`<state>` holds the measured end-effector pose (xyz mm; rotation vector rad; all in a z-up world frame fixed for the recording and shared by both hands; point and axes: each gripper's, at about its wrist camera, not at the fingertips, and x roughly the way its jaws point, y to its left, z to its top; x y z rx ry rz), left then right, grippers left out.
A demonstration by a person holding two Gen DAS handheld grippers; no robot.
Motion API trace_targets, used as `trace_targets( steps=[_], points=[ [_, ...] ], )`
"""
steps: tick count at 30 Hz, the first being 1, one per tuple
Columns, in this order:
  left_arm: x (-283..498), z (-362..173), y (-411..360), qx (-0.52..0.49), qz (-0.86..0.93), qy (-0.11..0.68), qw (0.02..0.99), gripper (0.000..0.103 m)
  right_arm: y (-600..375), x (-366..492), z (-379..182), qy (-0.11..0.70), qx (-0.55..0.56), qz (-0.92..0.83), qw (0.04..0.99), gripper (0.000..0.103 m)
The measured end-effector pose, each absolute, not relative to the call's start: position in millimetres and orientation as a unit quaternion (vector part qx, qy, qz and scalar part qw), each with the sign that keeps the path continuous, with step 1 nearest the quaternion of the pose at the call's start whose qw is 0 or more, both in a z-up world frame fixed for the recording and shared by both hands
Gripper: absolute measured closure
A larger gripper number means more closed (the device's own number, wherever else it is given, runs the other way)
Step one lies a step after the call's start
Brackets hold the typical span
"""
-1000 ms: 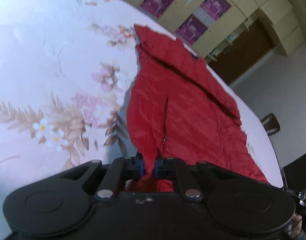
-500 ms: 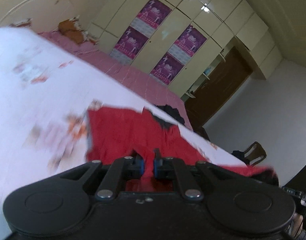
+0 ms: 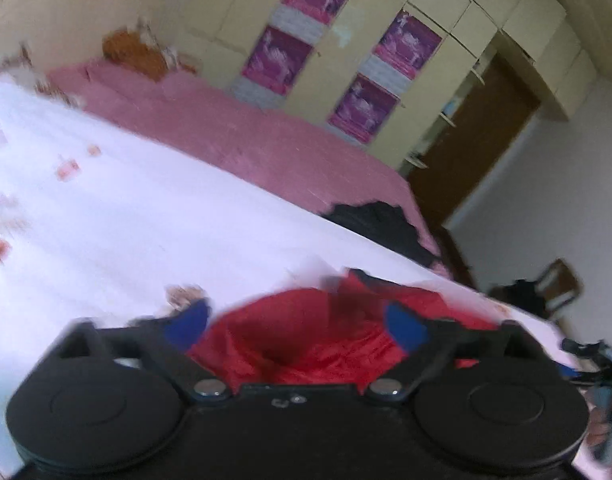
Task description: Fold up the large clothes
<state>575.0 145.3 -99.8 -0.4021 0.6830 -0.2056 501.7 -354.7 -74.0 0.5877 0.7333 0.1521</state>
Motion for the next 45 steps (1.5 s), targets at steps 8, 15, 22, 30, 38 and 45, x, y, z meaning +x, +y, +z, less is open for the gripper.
trace_targets(
  steps=[8, 15, 22, 30, 38, 45],
  points=[
    [612.1, -142.9, 138.8, -0.124, -0.118, 0.424, 0.889, 0.038, -342.4, 523.7, -129.7, 0.422, 0.205, 0.068, 0.881, 0.043],
    [620.3, -139.8, 120.9, -0.069, -0.140, 0.418, 0.895, 0.083, -314.6, 533.7, -128.0, 0.427, 0.122, 0.089, 0.892, 0.096],
    [631.0, -107.6, 100.6, -0.014, -0.125, 0.342, 0.931, 0.091, -310.7, 540.7, -108.6, 0.358, 0.100, 0.063, 0.926, 0.096],
    [654.0, -159.6, 83.2, 0.017, -0.091, 0.401, 0.912, 0.090, -291.9, 566.2, -158.0, 0.452, 0.053, 0.029, 0.890, 0.096],
    [652.4, -149.0, 97.6, 0.002, -0.030, 0.415, 0.910, 0.023, -292.5, 562.0, -145.2, 0.447, 0.032, -0.010, 0.894, 0.045],
    [532.5, -94.1, 120.9, -0.080, -0.076, 0.334, 0.936, 0.026, -296.1, 469.0, -95.9, 0.364, 0.061, 0.064, 0.927, 0.054]
  ],
)
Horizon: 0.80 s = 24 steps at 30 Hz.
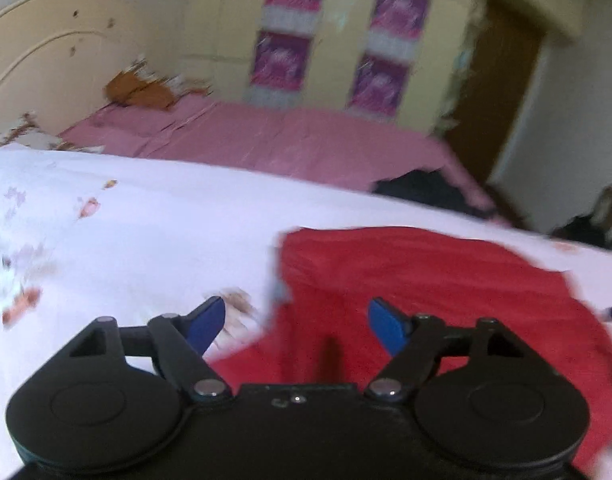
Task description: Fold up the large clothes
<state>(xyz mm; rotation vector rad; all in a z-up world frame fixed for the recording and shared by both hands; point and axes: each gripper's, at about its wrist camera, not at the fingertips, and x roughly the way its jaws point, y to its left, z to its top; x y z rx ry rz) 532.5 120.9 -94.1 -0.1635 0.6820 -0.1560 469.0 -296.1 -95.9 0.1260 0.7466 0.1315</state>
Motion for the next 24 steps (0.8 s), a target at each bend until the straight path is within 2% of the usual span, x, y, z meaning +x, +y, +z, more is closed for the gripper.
trace_targets(
  steps=[4, 6, 9, 13, 14, 16, 18, 23, 24],
  points=[
    [471.5, -97.1, 71.1, -0.021, -0.126, 0.318, 0.939, 0.026, -269.7, 412.3, -99.5, 0.348, 0.046, 0.105, 0.931, 0.056],
    [467.1, -117.1, 49.5, 0.011, -0.129, 0.350, 0.928, 0.029, -257.0, 402.2, -112.8, 0.355, 0.025, 0.103, 0.929, 0.056],
    [470.9, -141.3, 39.5, 0.036, -0.096, 0.360, 0.927, 0.019, -256.8, 408.6, -139.1, 0.387, 0.033, 0.069, 0.919, 0.056],
    [460.0, -122.8, 42.9, 0.057, 0.006, 0.347, 0.936, 0.001, -273.8, 401.1, -129.3, 0.377, 0.079, -0.008, 0.923, 0.055],
    [451.4, -116.0, 53.1, 0.027, 0.021, 0.339, 0.940, 0.000, -284.7, 392.3, -125.2, 0.375, 0.126, -0.017, 0.918, 0.055],
    [434.3, -110.2, 81.8, -0.074, 0.037, 0.342, 0.936, 0.002, -311.0, 369.9, -125.7, 0.360, 0.247, -0.022, 0.899, 0.015],
    [414.9, -116.0, 110.9, -0.195, 0.045, 0.353, 0.914, 0.012, -325.6, 345.2, -130.9, 0.344, 0.330, -0.021, 0.879, 0.015],
    [395.0, -145.6, 137.4, -0.379, 0.027, 0.347, 0.857, 0.022, -334.8, 326.6, -151.4, 0.334, 0.447, -0.014, 0.829, 0.016],
    [396.9, -152.2, 137.3, -0.402, 0.021, 0.346, 0.847, 0.026, -335.2, 330.6, -156.6, 0.334, 0.468, -0.018, 0.818, 0.021]
  ],
)
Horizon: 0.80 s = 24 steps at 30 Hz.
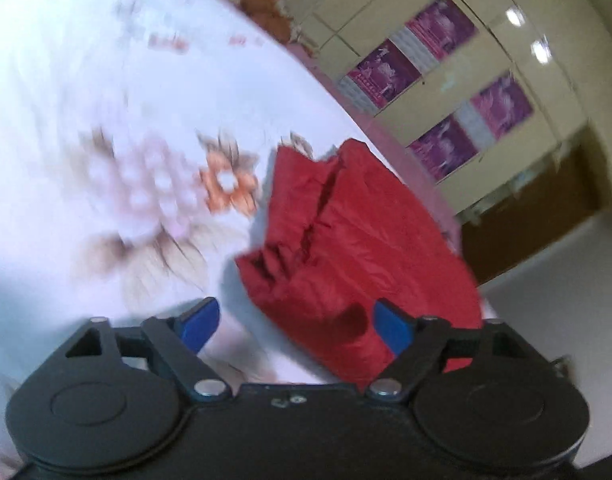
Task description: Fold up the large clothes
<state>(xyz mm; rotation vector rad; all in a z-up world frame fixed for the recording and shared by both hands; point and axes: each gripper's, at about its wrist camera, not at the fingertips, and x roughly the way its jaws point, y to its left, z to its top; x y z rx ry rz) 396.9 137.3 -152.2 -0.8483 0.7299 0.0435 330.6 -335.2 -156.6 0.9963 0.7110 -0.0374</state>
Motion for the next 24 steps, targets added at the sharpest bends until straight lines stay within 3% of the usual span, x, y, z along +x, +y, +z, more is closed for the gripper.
trace_targets(
  steps=[1, 7, 9, 10, 13, 16, 24],
  points=[
    [401.7, -157.8, 139.4, -0.416, 0.016, 0.343, 0.842, 0.030, -340.5, 336.5, -158.1, 0.333, 0.481, -0.021, 0.811, 0.029],
    [437.3, -172.0, 128.4, -0.436, 0.017, 0.333, 0.836, 0.035, -332.8, 359.6, -168.6, 0.309, 0.503, -0.028, 0.807, 0.031],
    [449.5, -172.4, 125.6, -0.424, 0.022, 0.340, 0.839, 0.046, -327.9, 372.6, -169.2, 0.313, 0.487, -0.031, 0.815, 0.034],
    [457.7, -173.7, 124.6, -0.416, 0.024, 0.344, 0.841, 0.056, -325.6, 378.7, -169.9, 0.319, 0.479, -0.035, 0.817, 0.059],
    [461.4, -171.8, 123.6, -0.397, 0.023, 0.351, 0.848, 0.070, -325.0, 389.1, -172.8, 0.334, 0.479, -0.026, 0.811, 0.083],
    [450.8, -160.1, 120.7, -0.371, 0.014, 0.349, 0.860, 0.080, -320.7, 382.2, -155.0, 0.327, 0.448, -0.018, 0.832, 0.088],
    [408.6, -144.1, 113.1, -0.350, -0.004, 0.355, 0.867, 0.083, -325.2, 339.7, -130.0, 0.339, 0.420, -0.007, 0.842, 0.089]
  ],
)
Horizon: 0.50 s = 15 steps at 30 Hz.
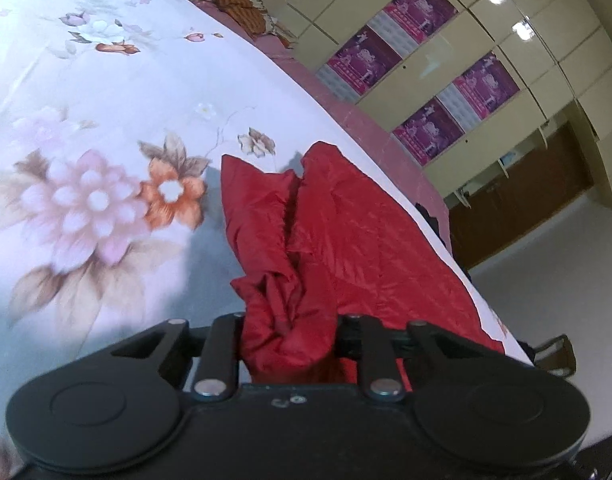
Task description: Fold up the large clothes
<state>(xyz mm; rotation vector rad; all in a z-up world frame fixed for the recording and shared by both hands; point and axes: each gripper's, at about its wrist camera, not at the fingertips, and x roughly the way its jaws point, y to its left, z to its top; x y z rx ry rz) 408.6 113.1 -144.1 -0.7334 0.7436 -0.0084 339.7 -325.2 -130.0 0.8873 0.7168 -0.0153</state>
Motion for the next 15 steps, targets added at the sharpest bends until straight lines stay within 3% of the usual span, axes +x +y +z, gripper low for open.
trace_targets(
  steps=[15],
  points=[
    [265.5, -140.6, 98.0, -0.335, -0.009, 0.370, 0.866, 0.083, -346.7, 191.2, -110.2, 0.365, 0.397, -0.011, 0.842, 0.089]
  ],
)
